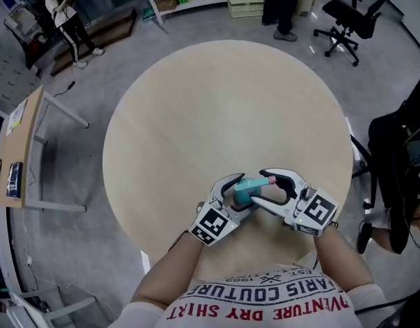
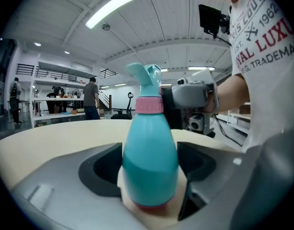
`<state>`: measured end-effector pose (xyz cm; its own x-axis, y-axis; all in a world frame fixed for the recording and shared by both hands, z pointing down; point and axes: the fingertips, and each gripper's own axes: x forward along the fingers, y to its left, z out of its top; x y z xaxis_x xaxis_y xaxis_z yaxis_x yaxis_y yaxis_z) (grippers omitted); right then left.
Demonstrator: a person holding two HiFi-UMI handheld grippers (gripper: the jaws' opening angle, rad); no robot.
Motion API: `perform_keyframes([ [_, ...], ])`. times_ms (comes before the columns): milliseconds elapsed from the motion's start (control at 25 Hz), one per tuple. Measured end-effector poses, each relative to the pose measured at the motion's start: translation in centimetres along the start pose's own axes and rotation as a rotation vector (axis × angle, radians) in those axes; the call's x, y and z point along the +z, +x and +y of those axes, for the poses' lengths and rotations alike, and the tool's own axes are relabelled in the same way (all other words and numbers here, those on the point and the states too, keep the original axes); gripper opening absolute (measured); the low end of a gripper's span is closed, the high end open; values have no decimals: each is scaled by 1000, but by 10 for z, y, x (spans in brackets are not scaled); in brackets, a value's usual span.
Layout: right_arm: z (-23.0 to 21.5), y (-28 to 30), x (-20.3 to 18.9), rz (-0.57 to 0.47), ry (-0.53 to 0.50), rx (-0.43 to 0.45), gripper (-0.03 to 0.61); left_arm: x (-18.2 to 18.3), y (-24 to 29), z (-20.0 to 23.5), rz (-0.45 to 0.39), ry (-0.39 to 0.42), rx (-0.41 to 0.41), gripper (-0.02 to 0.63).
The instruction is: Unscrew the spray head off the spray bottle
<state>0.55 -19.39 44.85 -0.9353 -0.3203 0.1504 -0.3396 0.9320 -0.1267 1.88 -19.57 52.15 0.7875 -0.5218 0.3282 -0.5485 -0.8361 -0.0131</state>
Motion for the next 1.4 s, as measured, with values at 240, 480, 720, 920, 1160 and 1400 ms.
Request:
perform_keyframes([
  [240,2,-45,6,-95,22,-191,219,-2,6,11,-2,-52,159,353],
  [480,4,-20,-6,-30,-56,-222,210,1,16,12,13,-96,298,353],
  [720,-7,-4,-7,5,-113,-253,165,5,23,6,30,-68,329,353],
  [920,-8,-6,-10,31,-109,-203,130,4,25,-2,12,-57,222,353],
  [1160,27,0,-7,79,-125,165,129,0,-4,-29,29,71,-197,351],
  [1400,37,4,-10,152,-146,340,129,-6,-12,-35,84,136,-343,353],
])
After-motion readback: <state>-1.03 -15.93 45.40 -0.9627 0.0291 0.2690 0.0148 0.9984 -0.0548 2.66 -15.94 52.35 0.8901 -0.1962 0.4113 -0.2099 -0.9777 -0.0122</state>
